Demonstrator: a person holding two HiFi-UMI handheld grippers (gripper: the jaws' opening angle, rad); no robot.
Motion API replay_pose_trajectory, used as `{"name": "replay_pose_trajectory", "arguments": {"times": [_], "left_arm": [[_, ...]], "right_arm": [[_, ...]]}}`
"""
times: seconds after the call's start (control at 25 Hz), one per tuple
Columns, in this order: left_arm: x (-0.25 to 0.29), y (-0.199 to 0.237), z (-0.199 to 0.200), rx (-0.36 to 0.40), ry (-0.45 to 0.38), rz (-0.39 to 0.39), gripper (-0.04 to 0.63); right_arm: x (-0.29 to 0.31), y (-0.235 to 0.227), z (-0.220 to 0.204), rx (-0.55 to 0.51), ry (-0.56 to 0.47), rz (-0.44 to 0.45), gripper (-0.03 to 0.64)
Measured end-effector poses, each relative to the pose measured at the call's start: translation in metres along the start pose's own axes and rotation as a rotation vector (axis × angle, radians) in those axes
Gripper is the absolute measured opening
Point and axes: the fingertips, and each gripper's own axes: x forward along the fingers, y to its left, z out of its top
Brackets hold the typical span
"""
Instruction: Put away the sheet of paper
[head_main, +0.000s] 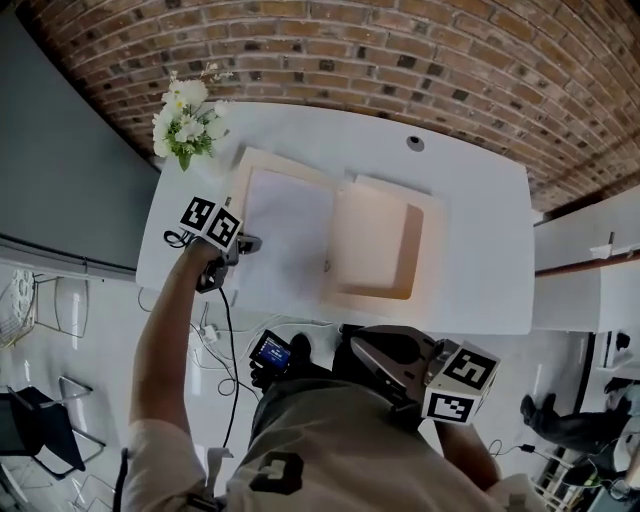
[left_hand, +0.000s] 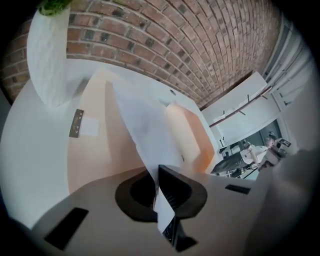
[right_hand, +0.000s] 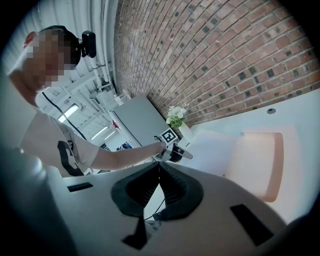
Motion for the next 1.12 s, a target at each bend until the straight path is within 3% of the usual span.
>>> {"name": "replay_pose_trajectory", "arguments": {"times": [0.24, 0.56, 0.8, 1.12], "left_arm": [[0.014, 0.006, 0.015, -0.053, -0.034, 0.033, 0.014], [0.017, 0.015, 0.012, -0.067, -0.048, 0.062, 0.015], [0.022, 0.019, 0.005, -0.049, -0.024, 0.109, 0.015], [0.043, 0.002, 0.012, -0.001, 0.006, 0.106, 0.015]], "right_arm": [[0.004, -0.005, 0.004, 0.023, -0.006, 0.004, 0.023], [0.012, -0.005, -0.004, 0.053, 0.014, 0.032, 0.023], [0.013, -0.005, -0.007, 0.057, 0.019, 0.041, 0.023], [0.003, -0.009, -0.008, 0.059, 0.0, 0.02, 0.023]]}}
